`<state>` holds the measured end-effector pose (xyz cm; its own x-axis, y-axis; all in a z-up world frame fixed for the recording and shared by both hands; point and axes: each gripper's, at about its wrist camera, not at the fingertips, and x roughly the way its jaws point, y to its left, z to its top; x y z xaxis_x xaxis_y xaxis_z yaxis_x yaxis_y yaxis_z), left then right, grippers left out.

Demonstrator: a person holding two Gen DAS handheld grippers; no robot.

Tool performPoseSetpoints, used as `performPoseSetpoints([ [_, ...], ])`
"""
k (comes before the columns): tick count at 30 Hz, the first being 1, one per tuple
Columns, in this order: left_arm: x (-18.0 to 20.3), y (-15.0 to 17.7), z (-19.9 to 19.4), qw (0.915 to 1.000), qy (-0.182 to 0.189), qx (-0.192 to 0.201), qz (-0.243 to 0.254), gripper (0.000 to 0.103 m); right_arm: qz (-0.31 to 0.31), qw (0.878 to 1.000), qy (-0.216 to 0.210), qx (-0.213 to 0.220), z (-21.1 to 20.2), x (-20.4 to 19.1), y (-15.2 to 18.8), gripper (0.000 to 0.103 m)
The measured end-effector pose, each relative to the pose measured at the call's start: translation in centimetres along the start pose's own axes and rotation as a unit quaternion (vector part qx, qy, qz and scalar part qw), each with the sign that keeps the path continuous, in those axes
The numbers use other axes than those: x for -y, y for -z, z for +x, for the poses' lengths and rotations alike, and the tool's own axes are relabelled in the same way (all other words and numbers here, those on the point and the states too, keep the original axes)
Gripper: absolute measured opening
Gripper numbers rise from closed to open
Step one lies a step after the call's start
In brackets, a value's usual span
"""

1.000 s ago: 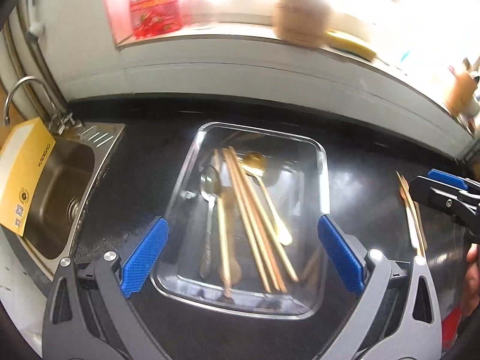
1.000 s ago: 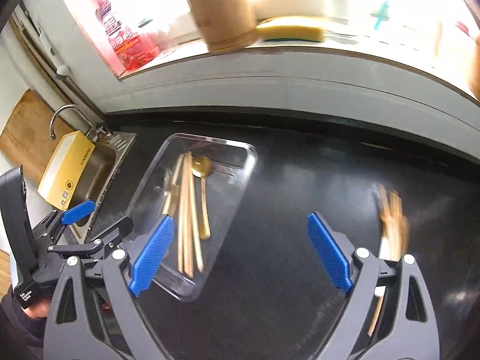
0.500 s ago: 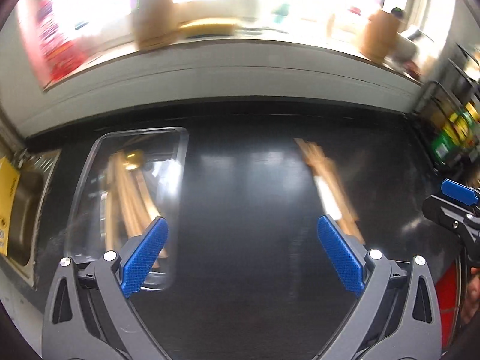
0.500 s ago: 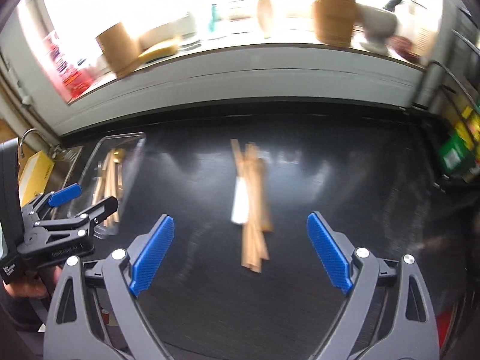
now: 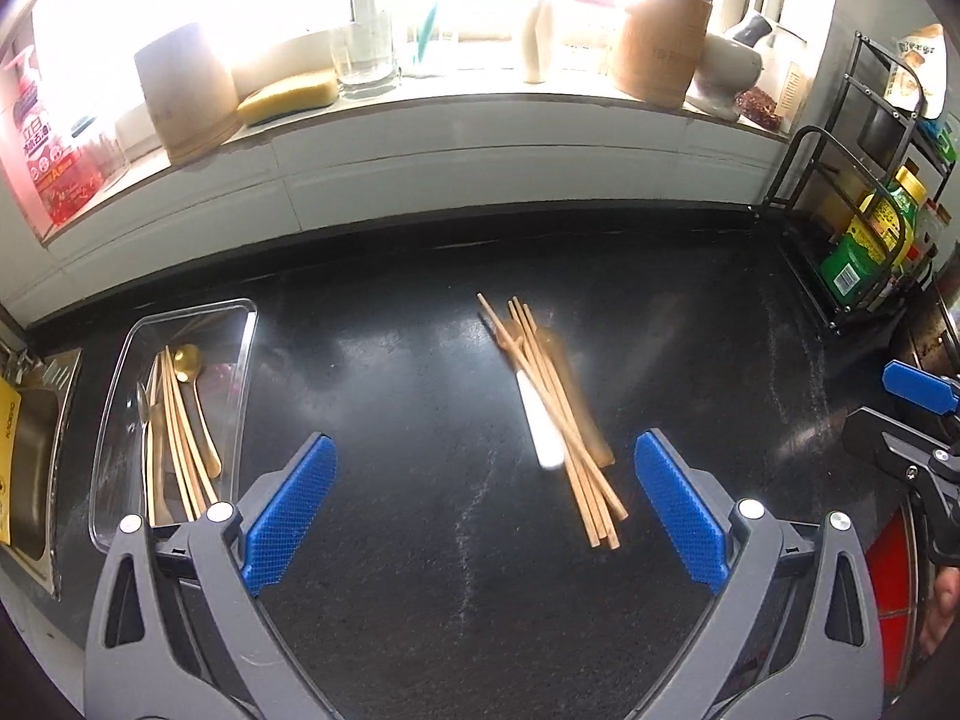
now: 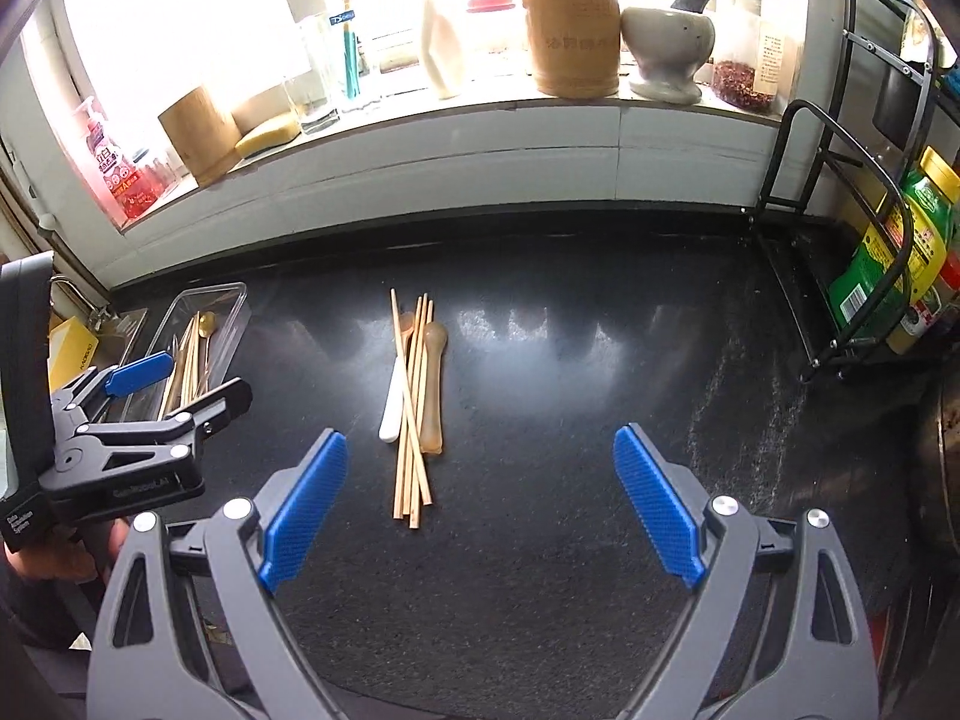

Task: Organize utensils
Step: 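Move both open tools back over the remaining utensil pile, then lower both open tools toward the remaining wooden spoons and chopsticks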

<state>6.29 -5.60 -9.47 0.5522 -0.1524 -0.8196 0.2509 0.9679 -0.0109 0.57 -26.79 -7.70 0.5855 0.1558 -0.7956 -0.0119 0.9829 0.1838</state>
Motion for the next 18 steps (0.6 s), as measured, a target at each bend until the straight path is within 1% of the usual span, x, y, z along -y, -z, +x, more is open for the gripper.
performPoseSetpoints([
  [6, 0.0, -0.4, 1.0, 1.0000, -0.004, -0.006, 0.005, 0.097, -0.002, 1.000, -0.006, -0.006, 1.1, 0.1, -0.8, 0.088],
  [9, -0.3, -0.5, 2.2, 0.9998, -0.006, -0.018, 0.007, 0.097, -0.007, 1.000, -0.006, -0.014, 2.4, -0.1, -1.2, 0.088],
  [12, -0.9, -0.6, 3.9, 0.9996, -0.005, -0.027, 0.006, 0.097, -0.018, 0.999, -0.001, -0.027, 4.4, -0.4, -1.6, 0.088],
  [14, -1.2, -0.6, 5.0, 0.9994, -0.003, -0.034, 0.008, 0.097, -0.030, 0.999, 0.004, -0.039, 6.4, -0.6, -1.9, 0.088],
  [18, -1.5, -0.4, 8.6, 0.9987, 0.014, -0.044, 0.020, 0.097, -0.052, 0.997, -0.004, -0.061, 10.9, -0.9, -2.4, 0.088],
])
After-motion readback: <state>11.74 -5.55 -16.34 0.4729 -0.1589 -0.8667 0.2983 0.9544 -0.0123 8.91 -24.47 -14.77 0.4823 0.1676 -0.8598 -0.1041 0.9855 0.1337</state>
